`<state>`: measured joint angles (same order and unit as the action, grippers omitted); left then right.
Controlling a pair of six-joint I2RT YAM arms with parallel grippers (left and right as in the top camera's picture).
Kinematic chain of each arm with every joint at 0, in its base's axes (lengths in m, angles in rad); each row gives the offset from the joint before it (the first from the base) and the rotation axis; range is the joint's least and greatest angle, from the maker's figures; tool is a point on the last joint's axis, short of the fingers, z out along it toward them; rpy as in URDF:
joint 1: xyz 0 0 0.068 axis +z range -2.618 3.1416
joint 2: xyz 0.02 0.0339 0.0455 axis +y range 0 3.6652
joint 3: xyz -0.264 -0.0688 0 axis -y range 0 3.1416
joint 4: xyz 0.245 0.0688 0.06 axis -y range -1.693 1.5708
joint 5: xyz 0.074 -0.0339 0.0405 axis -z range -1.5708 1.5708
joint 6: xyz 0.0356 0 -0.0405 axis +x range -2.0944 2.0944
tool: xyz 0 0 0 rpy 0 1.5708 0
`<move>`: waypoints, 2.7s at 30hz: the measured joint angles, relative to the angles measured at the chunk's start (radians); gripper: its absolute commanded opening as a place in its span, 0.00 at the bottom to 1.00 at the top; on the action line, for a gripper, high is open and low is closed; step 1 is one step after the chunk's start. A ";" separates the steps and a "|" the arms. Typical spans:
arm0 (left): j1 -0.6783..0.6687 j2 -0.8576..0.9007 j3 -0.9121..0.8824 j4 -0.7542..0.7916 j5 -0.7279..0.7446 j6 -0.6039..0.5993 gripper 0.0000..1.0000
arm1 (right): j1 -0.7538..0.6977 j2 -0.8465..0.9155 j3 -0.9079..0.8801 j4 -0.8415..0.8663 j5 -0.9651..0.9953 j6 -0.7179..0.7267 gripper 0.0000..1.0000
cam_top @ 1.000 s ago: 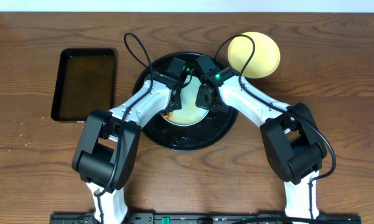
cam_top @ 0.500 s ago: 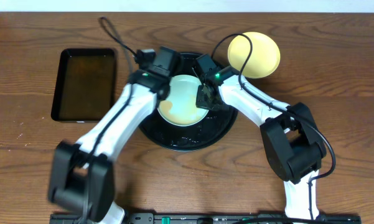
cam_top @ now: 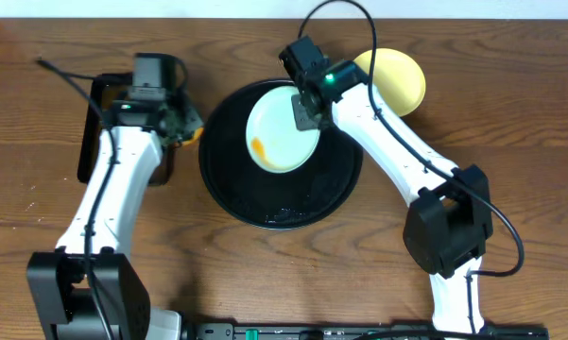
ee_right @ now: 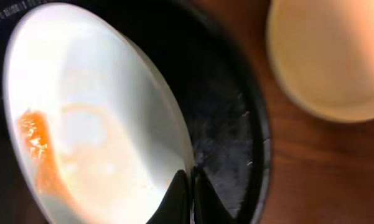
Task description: Clean dirty plates on tray and stack at the side
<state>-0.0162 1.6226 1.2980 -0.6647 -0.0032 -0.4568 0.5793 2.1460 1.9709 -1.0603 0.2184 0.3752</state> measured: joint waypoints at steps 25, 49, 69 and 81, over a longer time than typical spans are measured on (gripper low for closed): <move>0.183 0.000 0.000 -0.028 0.143 0.009 0.09 | 0.034 0.000 0.156 -0.179 0.098 0.080 0.63; 0.183 0.000 0.000 -0.030 0.154 0.010 0.08 | -0.122 0.024 -0.363 0.229 -0.205 0.239 0.40; 0.183 0.000 0.000 -0.030 0.154 0.010 0.08 | -0.117 0.039 -0.295 0.216 -0.098 0.174 0.01; 0.183 0.000 0.000 -0.028 0.154 0.010 0.09 | 0.018 -0.221 -0.208 0.229 0.312 -0.193 0.01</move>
<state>0.1665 1.6226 1.2980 -0.6926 0.1513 -0.4473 0.5976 1.9251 1.7626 -0.8310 0.5304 0.1825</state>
